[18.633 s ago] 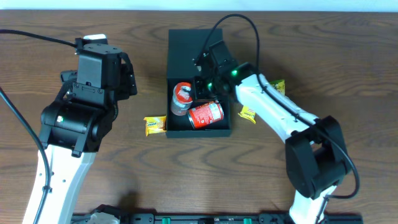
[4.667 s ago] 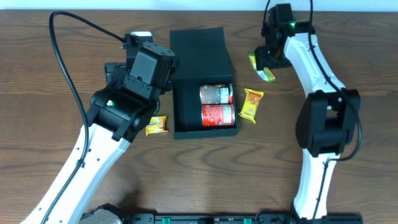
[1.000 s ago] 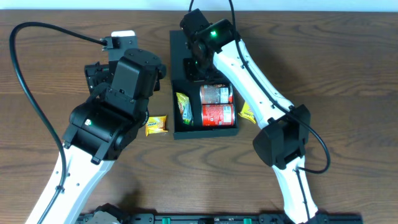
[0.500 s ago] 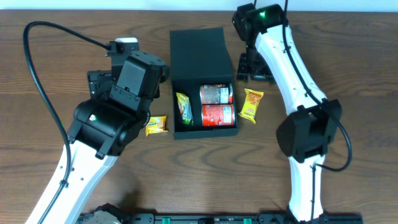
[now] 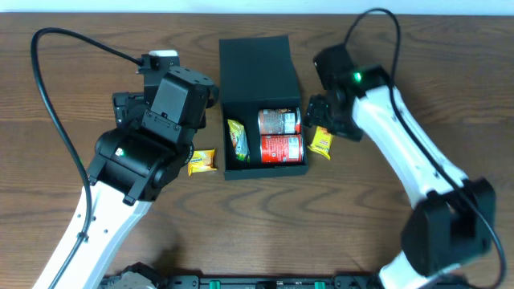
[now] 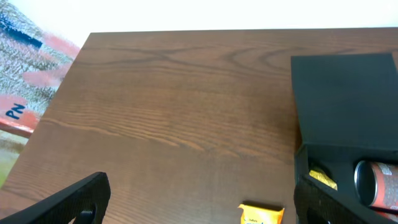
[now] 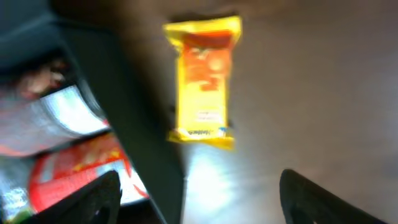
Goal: Pack container
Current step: 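Move the right gripper to the yellow-orange biscuit packet and grasp it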
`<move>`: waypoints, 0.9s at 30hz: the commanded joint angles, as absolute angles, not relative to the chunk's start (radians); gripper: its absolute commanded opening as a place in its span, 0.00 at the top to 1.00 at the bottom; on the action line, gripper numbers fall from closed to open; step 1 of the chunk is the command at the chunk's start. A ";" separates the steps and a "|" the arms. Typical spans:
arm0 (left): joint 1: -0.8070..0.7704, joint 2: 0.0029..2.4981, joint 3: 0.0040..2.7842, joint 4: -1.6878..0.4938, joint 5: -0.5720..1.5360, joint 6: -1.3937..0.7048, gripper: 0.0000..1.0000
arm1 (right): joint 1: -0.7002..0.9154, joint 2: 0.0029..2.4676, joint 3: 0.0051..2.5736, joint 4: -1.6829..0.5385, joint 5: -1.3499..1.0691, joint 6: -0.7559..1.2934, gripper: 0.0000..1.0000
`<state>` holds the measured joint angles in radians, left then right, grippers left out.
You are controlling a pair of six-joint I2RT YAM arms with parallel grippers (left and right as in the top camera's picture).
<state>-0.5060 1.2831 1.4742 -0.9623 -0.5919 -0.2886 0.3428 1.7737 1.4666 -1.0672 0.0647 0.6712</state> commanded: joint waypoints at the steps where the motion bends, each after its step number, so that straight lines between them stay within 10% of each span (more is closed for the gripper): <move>1: -0.503 1.287 1.491 -0.964 -0.594 -0.300 0.05 | 0.333 1.742 1.393 -1.008 0.019 0.710 0.22; 27: -0.503 1.288 1.491 -0.964 -0.579 -0.300 0.04 | 0.288 2.005 1.391 -0.895 -0.003 0.723 0.32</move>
<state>-0.5060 1.2831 1.4742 -0.9623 -0.5785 -0.2886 0.2920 1.9991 1.3968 -0.9100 0.0055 0.7681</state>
